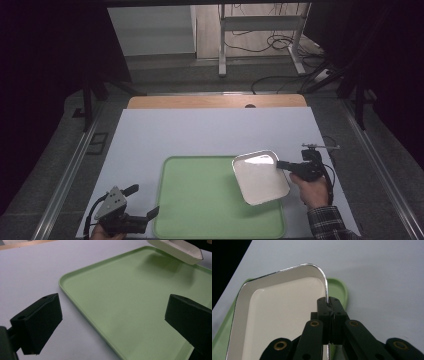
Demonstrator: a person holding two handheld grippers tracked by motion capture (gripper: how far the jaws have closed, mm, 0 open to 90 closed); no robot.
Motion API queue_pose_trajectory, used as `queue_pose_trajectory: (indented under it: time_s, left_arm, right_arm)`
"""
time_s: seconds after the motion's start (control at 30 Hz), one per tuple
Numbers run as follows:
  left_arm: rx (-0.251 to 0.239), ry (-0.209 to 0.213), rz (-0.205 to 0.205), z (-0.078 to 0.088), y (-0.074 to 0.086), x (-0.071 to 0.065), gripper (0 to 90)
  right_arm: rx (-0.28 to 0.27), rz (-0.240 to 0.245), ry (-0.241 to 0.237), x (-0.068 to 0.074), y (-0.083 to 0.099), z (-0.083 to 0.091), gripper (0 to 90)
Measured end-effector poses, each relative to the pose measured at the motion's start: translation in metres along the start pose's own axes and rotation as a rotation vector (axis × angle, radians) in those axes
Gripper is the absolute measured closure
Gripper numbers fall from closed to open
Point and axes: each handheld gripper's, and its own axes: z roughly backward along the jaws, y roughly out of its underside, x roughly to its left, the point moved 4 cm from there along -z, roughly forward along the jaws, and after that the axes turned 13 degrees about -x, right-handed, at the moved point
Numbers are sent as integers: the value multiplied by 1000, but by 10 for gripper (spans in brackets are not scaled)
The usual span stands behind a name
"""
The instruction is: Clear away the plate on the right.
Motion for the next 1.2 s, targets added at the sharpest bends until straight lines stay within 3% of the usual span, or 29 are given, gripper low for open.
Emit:
queue_pose_trajectory:
  time_s: [0.9, 1.2]
  left_arm:
    - [-2, 3, -5, 0, 0, 0, 10]
    - [-3, 3, -6, 0, 0, 0, 10]
  right_arm:
    - [69, 41, -49, 50, 17, -57, 887]
    - [97, 55, -34, 60, 23, -76, 886]
